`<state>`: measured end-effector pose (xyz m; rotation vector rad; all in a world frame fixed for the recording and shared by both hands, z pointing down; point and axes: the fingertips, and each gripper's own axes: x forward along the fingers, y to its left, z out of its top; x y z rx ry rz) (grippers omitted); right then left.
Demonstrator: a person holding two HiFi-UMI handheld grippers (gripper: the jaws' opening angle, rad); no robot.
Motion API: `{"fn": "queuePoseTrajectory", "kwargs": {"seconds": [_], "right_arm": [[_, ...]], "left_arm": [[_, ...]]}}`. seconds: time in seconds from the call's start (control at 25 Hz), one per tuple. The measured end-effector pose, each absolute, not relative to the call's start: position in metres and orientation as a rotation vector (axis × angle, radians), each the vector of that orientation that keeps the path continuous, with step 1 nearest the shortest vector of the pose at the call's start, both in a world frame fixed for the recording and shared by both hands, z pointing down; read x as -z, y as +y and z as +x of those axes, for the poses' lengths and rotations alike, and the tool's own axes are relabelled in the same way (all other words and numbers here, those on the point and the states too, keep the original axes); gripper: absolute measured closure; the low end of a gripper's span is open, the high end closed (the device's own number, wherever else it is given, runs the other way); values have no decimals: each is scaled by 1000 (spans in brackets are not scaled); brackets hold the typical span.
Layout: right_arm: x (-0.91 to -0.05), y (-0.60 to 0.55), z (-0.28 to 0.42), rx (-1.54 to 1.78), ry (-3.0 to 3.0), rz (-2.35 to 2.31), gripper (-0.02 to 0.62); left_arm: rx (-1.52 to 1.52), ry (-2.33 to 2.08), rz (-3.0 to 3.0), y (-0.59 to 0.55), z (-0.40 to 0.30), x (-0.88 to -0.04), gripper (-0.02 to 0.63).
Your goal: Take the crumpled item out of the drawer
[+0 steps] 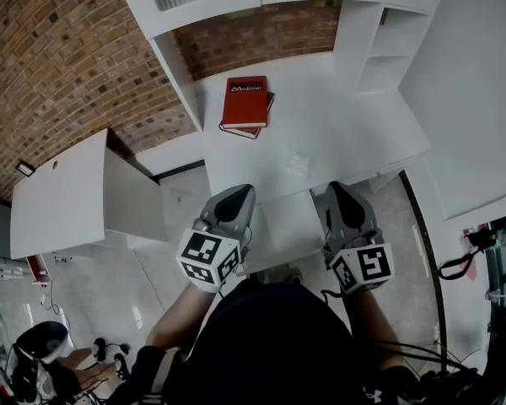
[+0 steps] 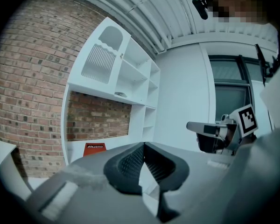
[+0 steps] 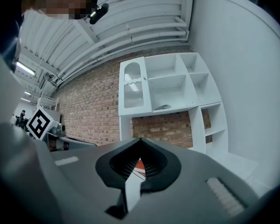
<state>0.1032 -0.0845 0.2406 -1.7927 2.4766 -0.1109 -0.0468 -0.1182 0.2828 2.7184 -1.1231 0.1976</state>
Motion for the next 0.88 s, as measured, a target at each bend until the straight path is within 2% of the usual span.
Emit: {"fn": "queuePoseTrajectory", "kwargs": {"seconds": [0.88], "right_arm": [[-250,-93,129,167,2480,-1742,594]], "left_arm": [[-238,-1143,2704,-122,-19,-292,603]]}}
